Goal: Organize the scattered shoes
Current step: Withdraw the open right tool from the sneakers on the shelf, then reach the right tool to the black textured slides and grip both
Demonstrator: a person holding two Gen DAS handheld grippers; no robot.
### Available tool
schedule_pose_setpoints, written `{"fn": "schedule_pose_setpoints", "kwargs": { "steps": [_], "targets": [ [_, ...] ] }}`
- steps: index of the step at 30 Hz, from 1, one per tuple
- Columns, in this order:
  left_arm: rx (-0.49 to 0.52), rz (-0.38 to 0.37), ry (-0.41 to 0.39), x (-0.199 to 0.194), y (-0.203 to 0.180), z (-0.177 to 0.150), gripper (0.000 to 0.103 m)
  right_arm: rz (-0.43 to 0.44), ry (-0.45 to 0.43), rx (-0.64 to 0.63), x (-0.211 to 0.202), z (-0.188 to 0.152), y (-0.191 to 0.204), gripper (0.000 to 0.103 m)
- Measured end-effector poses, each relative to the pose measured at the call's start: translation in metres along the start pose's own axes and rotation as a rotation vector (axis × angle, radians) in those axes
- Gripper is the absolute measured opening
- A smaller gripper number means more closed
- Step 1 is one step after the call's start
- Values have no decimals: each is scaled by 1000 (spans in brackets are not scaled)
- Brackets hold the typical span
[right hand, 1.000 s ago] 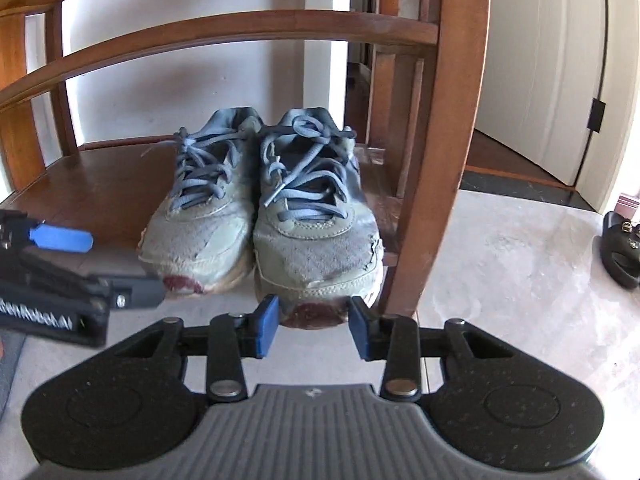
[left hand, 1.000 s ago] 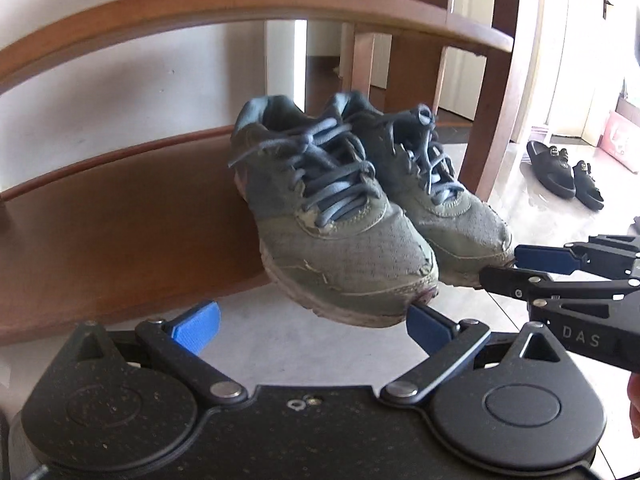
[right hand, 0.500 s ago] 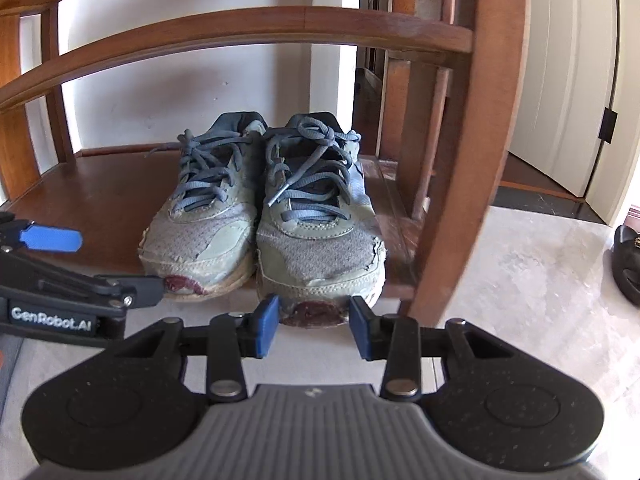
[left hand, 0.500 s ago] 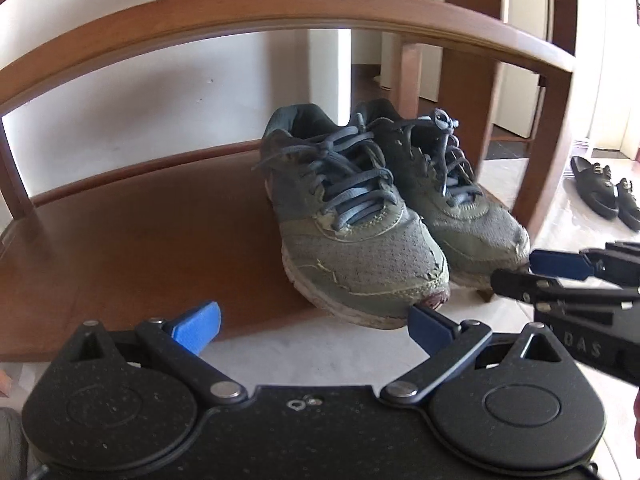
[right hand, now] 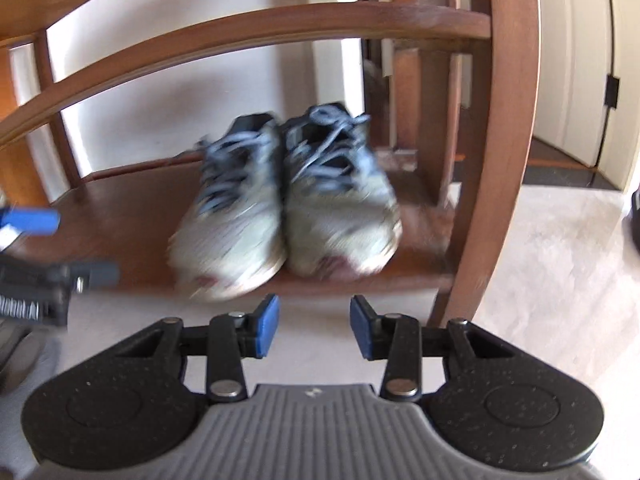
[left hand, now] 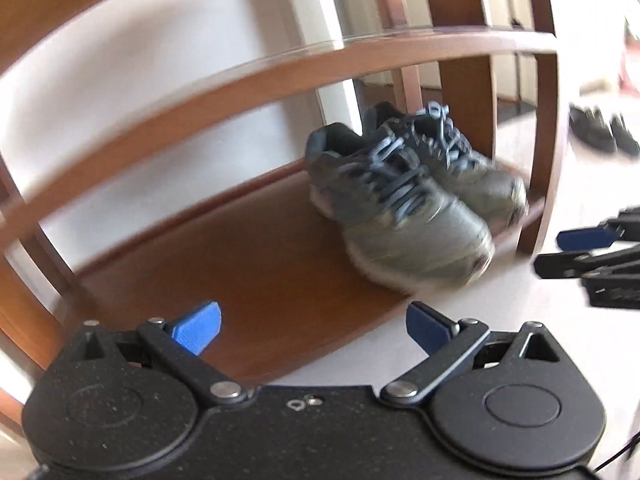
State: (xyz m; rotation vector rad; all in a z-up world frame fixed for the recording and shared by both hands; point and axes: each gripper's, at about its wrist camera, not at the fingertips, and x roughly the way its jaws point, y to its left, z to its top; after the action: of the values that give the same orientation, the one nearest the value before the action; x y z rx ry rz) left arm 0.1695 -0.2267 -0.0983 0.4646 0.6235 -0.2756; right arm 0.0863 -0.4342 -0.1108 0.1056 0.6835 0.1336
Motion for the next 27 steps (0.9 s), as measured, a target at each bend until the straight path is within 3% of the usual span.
{"fn": "schedule_pose_setpoints", "kwargs": {
  "steps": [4, 10, 16, 22, 27],
  "targets": [
    [83, 37, 27, -16, 23, -10, 100, 60, 10, -72, -4, -9, 30, 44],
    [36, 3, 4, -33, 23, -20, 101, 70, -19, -102, 9, 9, 58, 43],
    [37, -13, 2, -37, 32, -20, 101, 35, 6, -76, 31, 23, 59, 43],
    [-18, 47, 53, -29, 74, -23, 101, 25, -1, -49, 47, 31, 63, 44],
    [-4, 108, 76, -53, 118, -53, 101, 121, 30, -44, 28, 23, 90, 44]
  ]
}}
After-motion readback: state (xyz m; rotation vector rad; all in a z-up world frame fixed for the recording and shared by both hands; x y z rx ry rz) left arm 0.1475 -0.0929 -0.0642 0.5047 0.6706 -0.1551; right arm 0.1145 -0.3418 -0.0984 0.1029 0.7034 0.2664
